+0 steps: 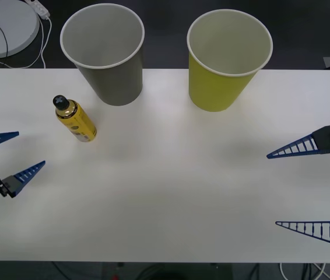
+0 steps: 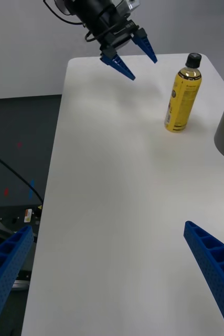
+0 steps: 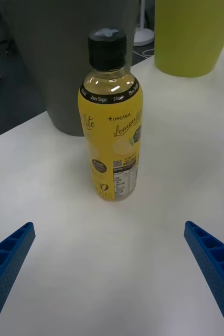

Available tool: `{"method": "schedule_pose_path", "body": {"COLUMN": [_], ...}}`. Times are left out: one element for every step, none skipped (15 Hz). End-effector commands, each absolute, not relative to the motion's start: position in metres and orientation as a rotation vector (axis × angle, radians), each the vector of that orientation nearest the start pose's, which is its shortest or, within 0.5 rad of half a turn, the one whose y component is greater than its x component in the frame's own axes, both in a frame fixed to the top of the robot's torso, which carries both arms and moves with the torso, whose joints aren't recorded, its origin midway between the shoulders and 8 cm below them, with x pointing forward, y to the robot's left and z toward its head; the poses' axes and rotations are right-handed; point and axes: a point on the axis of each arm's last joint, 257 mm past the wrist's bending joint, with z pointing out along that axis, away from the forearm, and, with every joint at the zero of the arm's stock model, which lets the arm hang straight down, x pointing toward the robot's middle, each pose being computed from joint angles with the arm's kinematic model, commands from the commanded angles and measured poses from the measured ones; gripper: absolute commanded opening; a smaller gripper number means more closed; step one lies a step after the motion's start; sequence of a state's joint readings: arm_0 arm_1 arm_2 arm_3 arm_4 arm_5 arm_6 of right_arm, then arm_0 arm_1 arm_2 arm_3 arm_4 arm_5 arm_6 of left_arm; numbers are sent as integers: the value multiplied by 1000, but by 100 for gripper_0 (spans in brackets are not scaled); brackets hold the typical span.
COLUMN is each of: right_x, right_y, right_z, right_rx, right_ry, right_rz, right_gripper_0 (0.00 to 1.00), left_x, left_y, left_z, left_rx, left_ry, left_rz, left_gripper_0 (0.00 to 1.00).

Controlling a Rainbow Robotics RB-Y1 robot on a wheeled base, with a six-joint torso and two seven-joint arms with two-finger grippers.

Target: Put the can into the green bin and the plastic bottle into the gray bin

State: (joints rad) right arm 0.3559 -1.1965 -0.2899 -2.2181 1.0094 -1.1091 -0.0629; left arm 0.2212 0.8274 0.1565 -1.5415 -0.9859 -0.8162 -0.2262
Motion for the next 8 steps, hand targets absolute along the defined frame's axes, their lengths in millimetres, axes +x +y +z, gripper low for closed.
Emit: {"method": "schedule_pose_path", "body": {"right_x": [272, 272, 272, 272, 272, 272, 272, 272], "right_y": [-197, -197, -197, -197, -197, -197, -197, -197], "right_z": [-113, -113, -113, -113, -113, -113, -113, -113], "right_rx": [-1643, -1643, -1643, -1643, -1643, -1643, -1643, -1643], "right_ry": [1378, 1378, 1378, 1378, 1378, 1378, 1378, 1378], "right_rz": [510, 510, 510, 510, 510, 510, 510, 510], "right_gripper_0": [100, 100, 100, 100, 100, 100, 100, 100], "left_x": [427, 430, 434, 438, 441, 445, 447, 451], "left_y": [355, 355, 355, 354, 352, 351, 349, 347], "left_z": [-228, -228, -227, -226, -224, -221, -219, -214], "left_rx": [806, 793, 783, 779, 775, 772, 773, 774], "left_ry": [1640, 1636, 1631, 1624, 1615, 1606, 1601, 1587], "left_rz": [-202, -203, -204, -201, -202, -201, -199, -197], "left_gripper_0": [100, 100, 100, 100, 100, 100, 100, 100]}}
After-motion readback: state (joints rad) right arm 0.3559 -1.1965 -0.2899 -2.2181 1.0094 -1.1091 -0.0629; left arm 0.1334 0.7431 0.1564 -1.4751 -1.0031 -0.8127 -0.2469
